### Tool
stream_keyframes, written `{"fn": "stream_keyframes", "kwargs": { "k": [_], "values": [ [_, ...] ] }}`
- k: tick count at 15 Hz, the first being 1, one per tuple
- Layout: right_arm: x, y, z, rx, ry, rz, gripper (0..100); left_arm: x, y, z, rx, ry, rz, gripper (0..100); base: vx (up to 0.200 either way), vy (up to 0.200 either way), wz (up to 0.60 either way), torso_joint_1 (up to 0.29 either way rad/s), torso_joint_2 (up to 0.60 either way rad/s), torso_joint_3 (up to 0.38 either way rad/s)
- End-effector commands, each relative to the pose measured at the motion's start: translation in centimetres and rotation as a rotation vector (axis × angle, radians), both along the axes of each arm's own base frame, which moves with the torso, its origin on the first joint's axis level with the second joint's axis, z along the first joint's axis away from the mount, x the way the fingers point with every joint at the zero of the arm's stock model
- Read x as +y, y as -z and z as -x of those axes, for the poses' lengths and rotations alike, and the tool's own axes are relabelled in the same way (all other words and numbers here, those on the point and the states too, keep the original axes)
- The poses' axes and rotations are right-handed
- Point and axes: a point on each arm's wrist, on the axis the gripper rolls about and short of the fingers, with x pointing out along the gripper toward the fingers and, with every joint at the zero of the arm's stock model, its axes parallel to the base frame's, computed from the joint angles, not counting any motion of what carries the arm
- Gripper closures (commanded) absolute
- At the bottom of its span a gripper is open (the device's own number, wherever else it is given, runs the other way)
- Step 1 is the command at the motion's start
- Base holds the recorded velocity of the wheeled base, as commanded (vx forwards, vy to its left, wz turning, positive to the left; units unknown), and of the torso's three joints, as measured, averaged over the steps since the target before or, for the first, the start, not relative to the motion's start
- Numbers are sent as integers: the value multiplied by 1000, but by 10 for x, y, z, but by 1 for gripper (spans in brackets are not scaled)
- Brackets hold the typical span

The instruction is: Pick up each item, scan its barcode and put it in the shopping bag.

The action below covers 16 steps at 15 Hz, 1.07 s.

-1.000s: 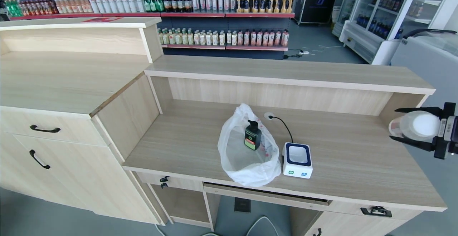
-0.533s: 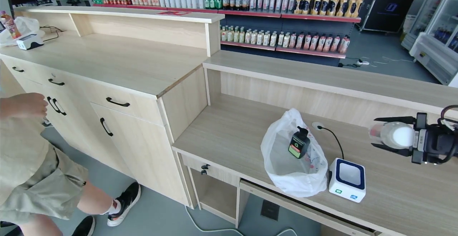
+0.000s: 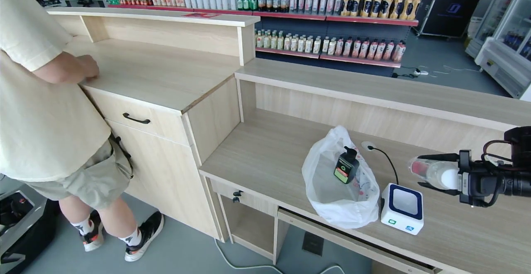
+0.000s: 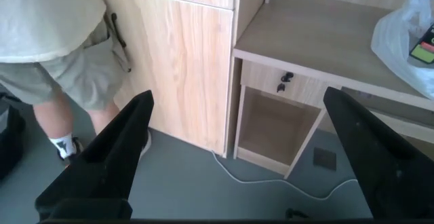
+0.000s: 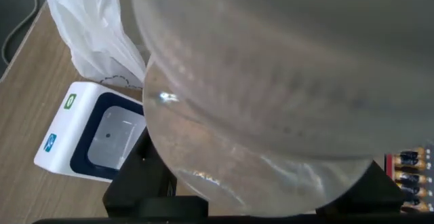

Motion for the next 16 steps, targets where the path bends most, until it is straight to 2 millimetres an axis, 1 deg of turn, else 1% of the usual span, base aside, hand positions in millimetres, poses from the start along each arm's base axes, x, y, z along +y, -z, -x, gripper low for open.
{"fn": "stream_keyframes", "kwargs": {
  "k": [1, 6, 10, 15, 16],
  "values": [
    [-6, 12, -5, 17, 2, -3, 100, 0, 0, 0, 1, -1, 0, 0, 0, 0, 0, 0, 0, 0],
    [-14, 24, -16, -49, 14, 28, 100, 0, 0, 0, 1, -1, 0, 0, 0, 0, 0, 0, 0, 0],
    [-15, 31, -15, -43, 10, 40, 100, 0, 0, 0, 0, -1, 0, 0, 0, 0, 0, 0, 0, 0],
    [-27, 42, -13, -29, 43, 64, 100, 0, 0, 0, 1, -1, 0, 0, 0, 0, 0, 0, 0, 0],
    [-32, 47, -11, -14, 59, 62, 100, 0, 0, 0, 1, -1, 0, 0, 0, 0, 0, 0, 0, 0]
  ]
}}
